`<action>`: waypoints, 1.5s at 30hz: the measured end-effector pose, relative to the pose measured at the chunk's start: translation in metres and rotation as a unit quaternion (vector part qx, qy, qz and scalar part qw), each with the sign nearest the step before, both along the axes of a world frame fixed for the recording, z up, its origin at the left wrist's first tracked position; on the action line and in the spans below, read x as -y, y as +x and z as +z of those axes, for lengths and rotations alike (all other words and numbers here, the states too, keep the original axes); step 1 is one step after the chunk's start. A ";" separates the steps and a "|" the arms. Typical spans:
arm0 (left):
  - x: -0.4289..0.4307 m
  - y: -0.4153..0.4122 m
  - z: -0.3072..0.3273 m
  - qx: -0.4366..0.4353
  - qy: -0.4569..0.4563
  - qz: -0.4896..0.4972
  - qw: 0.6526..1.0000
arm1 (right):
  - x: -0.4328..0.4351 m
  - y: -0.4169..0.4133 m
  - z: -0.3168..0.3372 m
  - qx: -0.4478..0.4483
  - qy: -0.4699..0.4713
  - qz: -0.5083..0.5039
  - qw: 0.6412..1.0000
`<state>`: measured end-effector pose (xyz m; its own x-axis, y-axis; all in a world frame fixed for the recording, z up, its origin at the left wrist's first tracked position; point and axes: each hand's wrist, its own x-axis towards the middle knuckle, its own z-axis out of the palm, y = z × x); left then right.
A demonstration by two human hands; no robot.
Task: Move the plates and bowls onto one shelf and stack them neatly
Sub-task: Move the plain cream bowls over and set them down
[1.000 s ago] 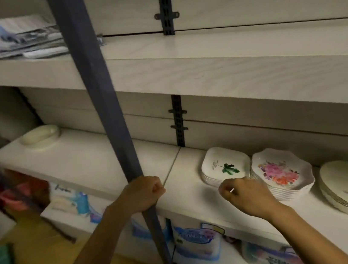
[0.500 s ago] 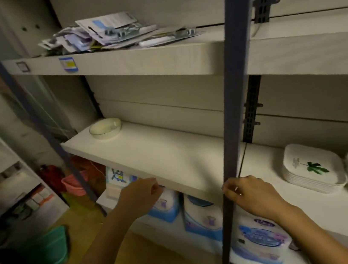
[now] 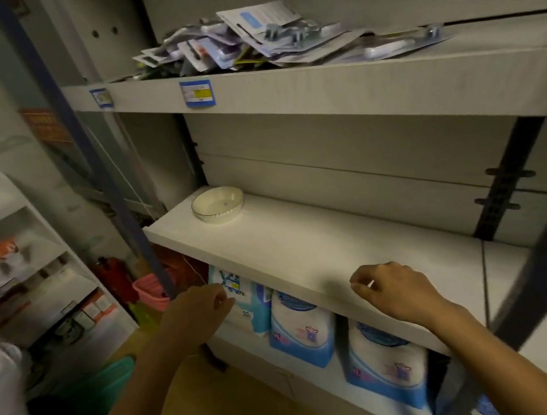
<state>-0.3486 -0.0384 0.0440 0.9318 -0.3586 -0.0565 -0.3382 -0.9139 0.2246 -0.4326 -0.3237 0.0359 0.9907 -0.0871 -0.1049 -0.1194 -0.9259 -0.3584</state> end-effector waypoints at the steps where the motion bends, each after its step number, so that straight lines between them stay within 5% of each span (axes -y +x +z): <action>1: -0.005 0.010 0.000 0.000 -0.001 0.006 1.000 | -0.005 0.013 0.000 0.002 -0.004 0.004 1.000; 12: -0.053 0.153 0.008 0.005 0.058 0.039 0.998 | -0.050 0.178 -0.010 0.019 -0.017 0.047 0.999; 20: -0.080 0.236 0.011 -0.060 0.000 0.080 0.995 | -0.090 0.281 -0.027 0.001 -0.024 0.032 0.999; 34: -0.123 0.409 -0.024 -0.089 0.018 -0.046 0.995 | -0.162 0.442 -0.059 -0.094 -0.011 -0.206 0.974; 45: -0.142 0.474 -0.047 -0.110 -0.012 -0.113 0.987 | -0.178 0.480 -0.063 -0.162 -0.035 -0.314 0.935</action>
